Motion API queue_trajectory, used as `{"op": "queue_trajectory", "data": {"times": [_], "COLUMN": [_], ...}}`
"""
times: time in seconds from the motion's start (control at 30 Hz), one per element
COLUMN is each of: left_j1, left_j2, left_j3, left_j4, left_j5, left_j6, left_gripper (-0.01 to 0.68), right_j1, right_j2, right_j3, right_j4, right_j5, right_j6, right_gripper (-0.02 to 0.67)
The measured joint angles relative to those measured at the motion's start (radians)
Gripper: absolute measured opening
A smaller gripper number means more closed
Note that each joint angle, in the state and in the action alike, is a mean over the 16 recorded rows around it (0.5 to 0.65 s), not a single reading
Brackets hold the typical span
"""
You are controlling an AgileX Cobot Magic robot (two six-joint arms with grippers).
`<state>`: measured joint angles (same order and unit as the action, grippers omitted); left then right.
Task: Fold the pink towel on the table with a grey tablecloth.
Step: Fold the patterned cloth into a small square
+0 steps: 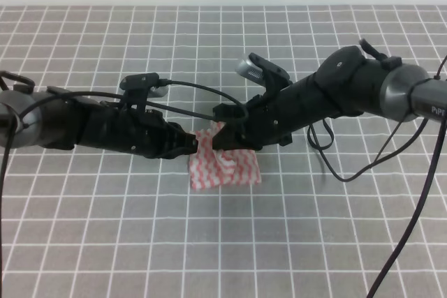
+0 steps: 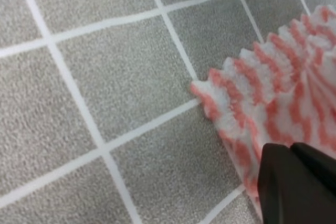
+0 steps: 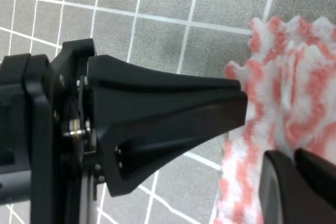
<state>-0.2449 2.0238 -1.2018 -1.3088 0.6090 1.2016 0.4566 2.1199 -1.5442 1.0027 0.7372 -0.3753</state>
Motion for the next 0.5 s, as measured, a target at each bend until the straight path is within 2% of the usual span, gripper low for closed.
{"op": "queue_trajectory", "data": {"times": [0.5], "left_j1": [0.000], "left_j2": [-0.001], "left_j3": [0.000], "left_j4": [-0.002], "left_j5": [0.005], "left_j6": [0.000], "left_gripper": [-0.001], "right_j1": [0.000], "right_j2": [0.003], "right_j3": [-0.001], "right_j4": [0.029], "right_j5": [-0.008], "right_j6": [-0.003], "right_gripper": [-0.007]}}
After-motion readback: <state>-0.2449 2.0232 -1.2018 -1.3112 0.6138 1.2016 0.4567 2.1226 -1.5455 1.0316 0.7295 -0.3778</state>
